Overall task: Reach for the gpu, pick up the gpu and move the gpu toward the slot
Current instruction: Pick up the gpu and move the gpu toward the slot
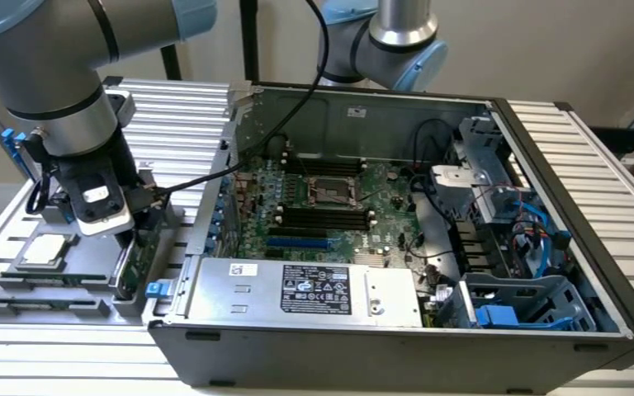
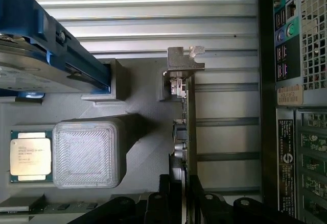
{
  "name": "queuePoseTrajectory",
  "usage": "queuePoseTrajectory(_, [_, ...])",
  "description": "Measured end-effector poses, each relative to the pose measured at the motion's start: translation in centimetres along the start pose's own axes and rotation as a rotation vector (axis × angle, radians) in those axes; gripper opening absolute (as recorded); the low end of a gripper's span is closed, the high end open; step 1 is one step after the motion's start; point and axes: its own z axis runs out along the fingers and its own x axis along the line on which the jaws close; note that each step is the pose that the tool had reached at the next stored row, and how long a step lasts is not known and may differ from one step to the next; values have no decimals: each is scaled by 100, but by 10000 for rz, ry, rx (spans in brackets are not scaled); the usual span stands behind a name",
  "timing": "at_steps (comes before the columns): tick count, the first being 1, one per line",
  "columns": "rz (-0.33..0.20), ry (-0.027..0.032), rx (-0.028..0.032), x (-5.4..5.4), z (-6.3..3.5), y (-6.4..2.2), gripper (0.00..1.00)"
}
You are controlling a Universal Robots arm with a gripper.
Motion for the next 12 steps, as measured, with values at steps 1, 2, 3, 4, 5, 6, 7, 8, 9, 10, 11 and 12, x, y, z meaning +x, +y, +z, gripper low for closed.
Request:
queuePoseTrajectory(1, [1, 1, -1, 0, 0, 0, 26])
queuePoseTrajectory(2, [1, 4, -3, 0, 0, -2, 26])
queuePoseTrajectory(3, [0, 6, -5, 0, 0, -3, 26])
queuePoseTrajectory(4, [0, 12, -5, -1, 0, -4, 26])
queuePoseTrajectory(5, [1, 19, -4, 0, -1, -4, 26])
queuePoseTrajectory(6, [0, 25, -6, -1, 0, -5, 26])
queuePoseTrajectory(7, [0, 32, -6, -1, 0, -5, 26])
queuePoseTrajectory(8, [0, 38, -5, -1, -1, -6, 26])
queuePoseTrajectory(9, [-1, 44, -7, -2, -2, -6, 26])
queuePoseTrajectory(10, [-2, 50, -9, -2, -3, -6, 26])
queuePoseTrajectory(11, [-2, 58, -11, -3, -6, -6, 26])
queuePoseTrajectory(12, [-3, 69, -12, -5, -11, -6, 26])
